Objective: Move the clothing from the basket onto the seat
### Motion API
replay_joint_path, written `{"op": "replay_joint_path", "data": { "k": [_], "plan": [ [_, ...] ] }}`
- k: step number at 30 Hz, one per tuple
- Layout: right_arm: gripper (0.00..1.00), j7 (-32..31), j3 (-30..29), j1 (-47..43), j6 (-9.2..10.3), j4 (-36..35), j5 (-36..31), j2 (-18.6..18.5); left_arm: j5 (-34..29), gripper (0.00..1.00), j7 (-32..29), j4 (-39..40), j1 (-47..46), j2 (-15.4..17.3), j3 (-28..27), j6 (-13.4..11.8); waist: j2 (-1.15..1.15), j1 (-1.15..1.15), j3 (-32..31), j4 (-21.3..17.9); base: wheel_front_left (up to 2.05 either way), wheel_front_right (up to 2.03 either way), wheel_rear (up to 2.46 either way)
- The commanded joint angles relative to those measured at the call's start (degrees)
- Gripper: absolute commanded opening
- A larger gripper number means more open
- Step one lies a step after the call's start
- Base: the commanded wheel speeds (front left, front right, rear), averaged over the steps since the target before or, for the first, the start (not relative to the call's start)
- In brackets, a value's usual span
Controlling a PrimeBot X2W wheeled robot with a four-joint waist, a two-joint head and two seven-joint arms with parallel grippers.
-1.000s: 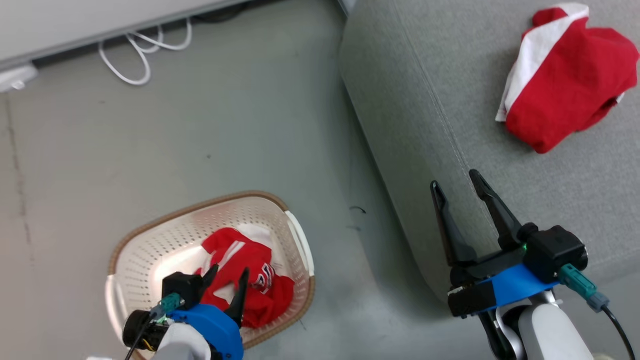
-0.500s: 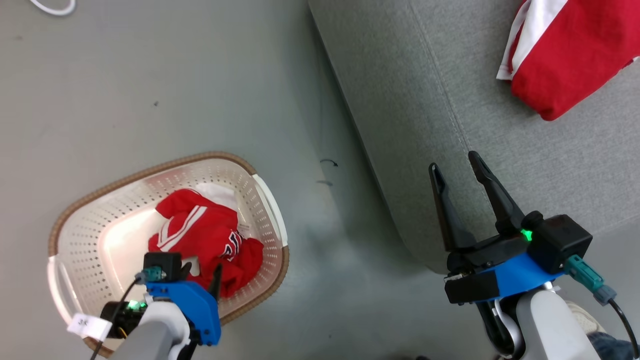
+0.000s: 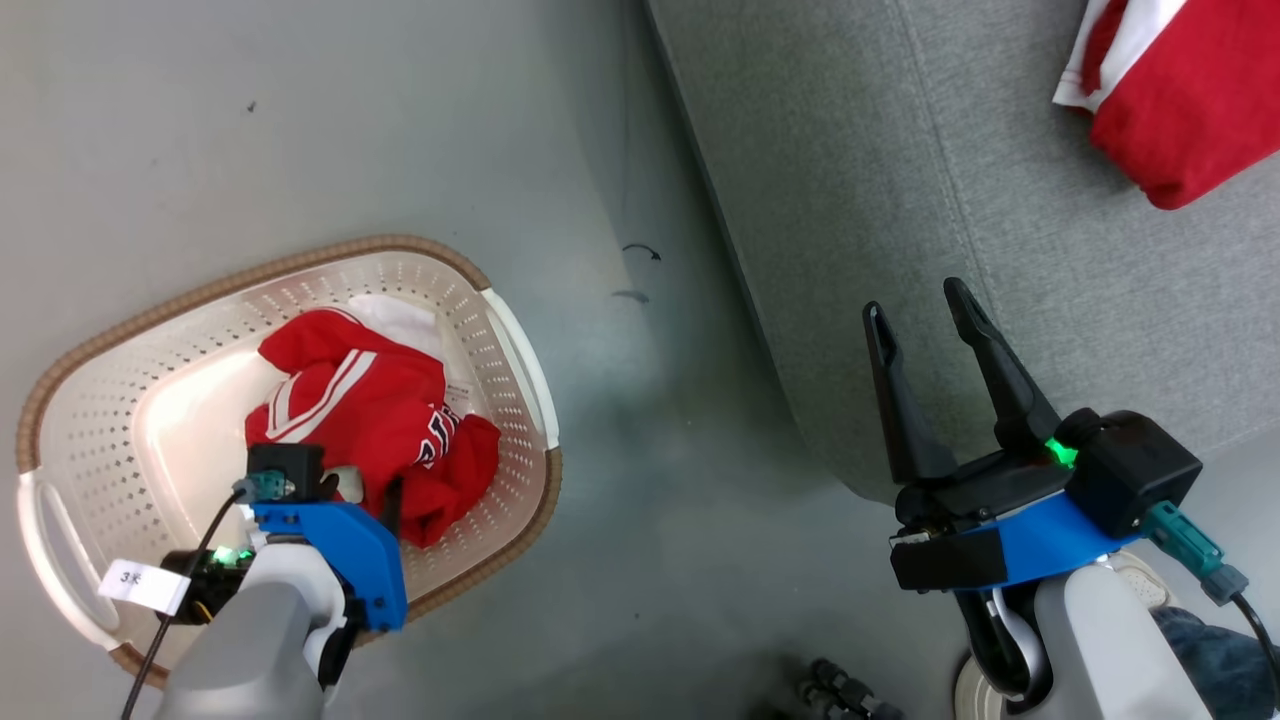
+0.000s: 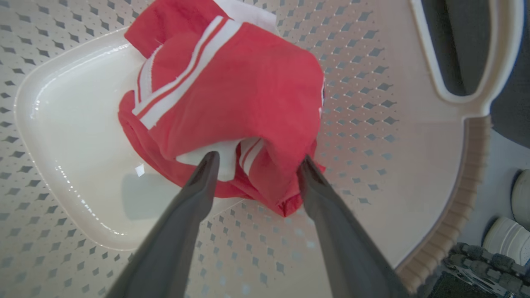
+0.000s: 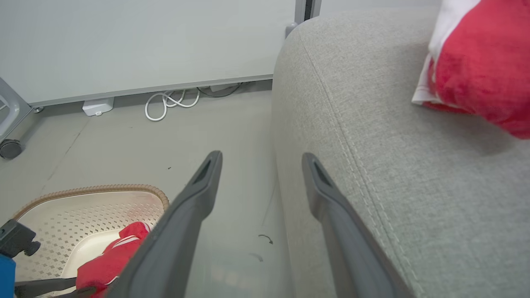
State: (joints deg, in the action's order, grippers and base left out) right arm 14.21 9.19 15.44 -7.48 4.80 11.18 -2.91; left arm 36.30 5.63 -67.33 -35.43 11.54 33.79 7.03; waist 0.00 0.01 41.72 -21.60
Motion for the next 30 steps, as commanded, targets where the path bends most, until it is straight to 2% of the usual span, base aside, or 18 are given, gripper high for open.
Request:
{"op": "replay_joint_path", "data": {
  "k": [1,5,6,7,8,9,10,11,30],
  "plan": [
    [1.0,0.3,0.1,1.2,-0.03,-0.3,0.4,0.0,0.1,1.0,0.0,-0.3,-1.7,0.6,0.1,0.1,0.0,-0.01,1.2,0.0,0.0,0.0,0.0],
    [1.0,0.6,0.3,1.2,-0.03,-0.3,0.4,0.0,0.2,1.0,0.5,-0.2,-2.4,0.9,0.6,0.3,0.0,-0.01,2.2,0.0,0.0,0.0,0.0],
    [1.0,0.6,0.2,1.2,-0.03,-0.4,0.4,0.0,0.2,0.94,0.3,-0.2,-2.6,1.0,0.8,0.3,0.0,-0.01,2.4,0.0,0.0,0.0,0.0],
    [1.0,0.6,0.1,1.3,-0.03,-0.4,0.4,0.0,0.3,0.49,0.0,0.0,-2.8,1.0,1.1,0.4,0.0,-0.01,2.6,0.1,0.0,0.0,0.0],
    [1.0,0.6,0.1,1.3,-0.03,-0.4,0.4,0.0,0.3,0.49,0.0,0.0,-2.8,1.0,1.1,0.4,0.0,-0.01,2.6,0.1,0.0,0.0,0.0],
    [1.0,0.7,0.0,1.4,-0.03,-0.4,0.3,0.0,0.4,0.36,-0.1,0.3,-2.9,1.1,1.3,0.5,0.0,-0.01,2.8,0.1,0.0,0.0,0.0],
    [1.0,0.7,-0.2,1.5,-0.03,-0.4,0.2,0.0,0.5,0.08,0.0,0.5,-2.9,1.2,1.4,0.5,0.0,-0.01,2.9,0.1,0.0,0.0,0.0],
    [1.0,0.7,-0.2,1.5,-0.03,-0.5,0.1,0.0,0.5,0.0,0.1,0.8,-2.9,1.4,1.7,0.6,0.0,-0.01,3.0,0.1,0.0,0.0,0.0],
    [1.0,0.9,0.0,2.3,-0.03,0.7,-0.5,0.0,5.7,0.0,1.0,6.0,-1.3,2.9,6.7,0.4,0.0,-0.01,1.2,1.6,0.0,0.0,0.0]
  ]
}}
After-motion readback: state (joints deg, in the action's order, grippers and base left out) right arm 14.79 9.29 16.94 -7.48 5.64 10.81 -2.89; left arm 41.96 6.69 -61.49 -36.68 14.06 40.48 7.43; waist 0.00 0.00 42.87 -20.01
